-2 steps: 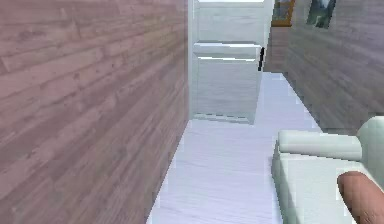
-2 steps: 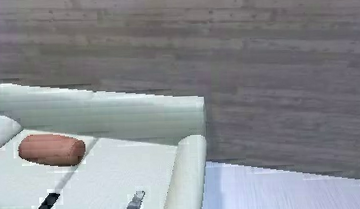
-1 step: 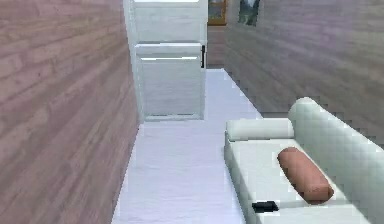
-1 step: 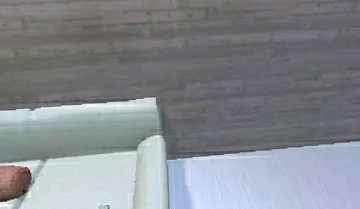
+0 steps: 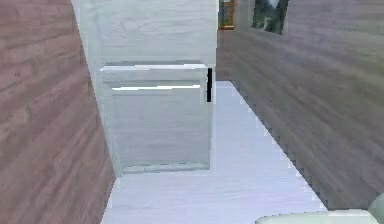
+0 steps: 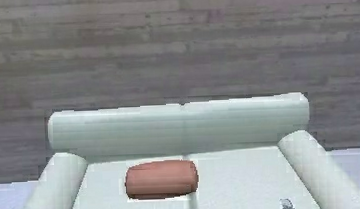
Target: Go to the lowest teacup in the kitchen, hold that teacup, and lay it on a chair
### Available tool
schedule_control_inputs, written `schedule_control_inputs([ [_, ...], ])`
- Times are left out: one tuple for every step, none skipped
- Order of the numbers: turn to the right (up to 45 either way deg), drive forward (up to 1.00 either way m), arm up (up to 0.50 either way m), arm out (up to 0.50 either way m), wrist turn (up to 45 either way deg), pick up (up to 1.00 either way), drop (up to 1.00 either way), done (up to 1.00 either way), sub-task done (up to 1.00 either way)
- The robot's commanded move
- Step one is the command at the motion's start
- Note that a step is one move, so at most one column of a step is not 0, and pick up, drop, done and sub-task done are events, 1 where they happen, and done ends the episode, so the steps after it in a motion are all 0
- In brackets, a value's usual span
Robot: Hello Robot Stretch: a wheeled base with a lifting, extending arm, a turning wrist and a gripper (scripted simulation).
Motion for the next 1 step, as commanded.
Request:
schedule_control_inputs([
  [0.0,0.7,0.0,0.0,0.0,0.0,0.0,0.0,0.0],
])
